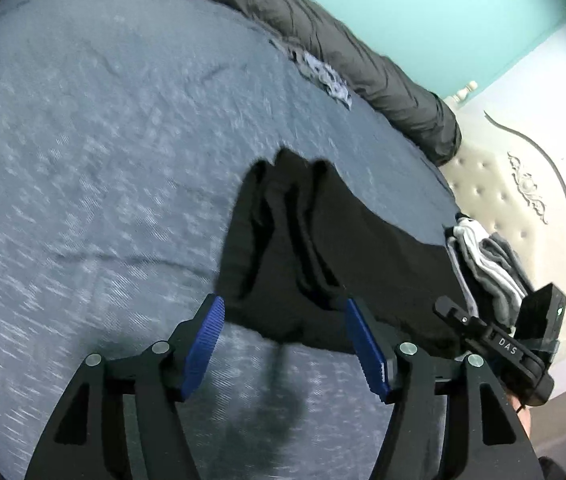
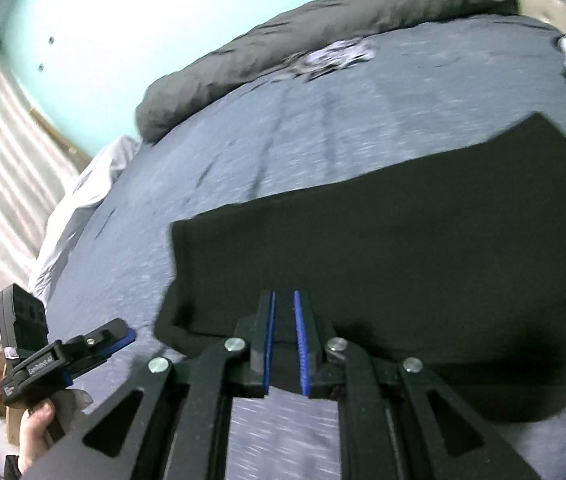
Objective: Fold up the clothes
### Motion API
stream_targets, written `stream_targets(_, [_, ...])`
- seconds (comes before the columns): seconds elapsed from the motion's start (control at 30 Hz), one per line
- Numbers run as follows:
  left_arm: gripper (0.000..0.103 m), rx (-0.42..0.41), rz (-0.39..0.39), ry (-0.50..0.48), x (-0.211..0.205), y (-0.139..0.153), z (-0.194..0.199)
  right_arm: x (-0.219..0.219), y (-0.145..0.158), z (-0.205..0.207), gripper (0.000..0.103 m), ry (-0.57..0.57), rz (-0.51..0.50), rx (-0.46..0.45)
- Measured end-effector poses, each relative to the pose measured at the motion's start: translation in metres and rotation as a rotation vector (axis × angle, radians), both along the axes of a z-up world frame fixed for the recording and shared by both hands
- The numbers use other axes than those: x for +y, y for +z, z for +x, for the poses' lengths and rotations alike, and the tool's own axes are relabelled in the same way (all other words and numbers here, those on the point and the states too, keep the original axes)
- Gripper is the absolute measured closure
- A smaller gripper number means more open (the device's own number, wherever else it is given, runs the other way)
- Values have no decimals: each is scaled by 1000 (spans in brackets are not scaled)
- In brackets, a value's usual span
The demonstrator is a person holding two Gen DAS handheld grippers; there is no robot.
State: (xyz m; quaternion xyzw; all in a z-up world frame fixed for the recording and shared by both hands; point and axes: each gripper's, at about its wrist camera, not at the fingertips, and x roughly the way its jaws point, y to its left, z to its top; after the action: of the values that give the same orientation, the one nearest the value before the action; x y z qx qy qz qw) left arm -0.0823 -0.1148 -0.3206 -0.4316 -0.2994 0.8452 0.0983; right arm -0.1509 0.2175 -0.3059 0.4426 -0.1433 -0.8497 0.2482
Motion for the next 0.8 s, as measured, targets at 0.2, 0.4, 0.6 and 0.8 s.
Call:
stream_targets(0.2, [32,-54,45,34,10,-14,-5,57,-7,8,86,-92,4,-33])
stream_targets(0.4, [28,-109,89,67,19,-28,-11,94,-11,16,75,-135,-19,-38])
stream_targets(0.6, [27,-117,134,117,25,-32,-20,129,-15,20,67,-162,-62,-53])
stream_targets(0.8, [23,-119,126,170,29,-40,-27,152,-21,20,67,-172,-106,-65])
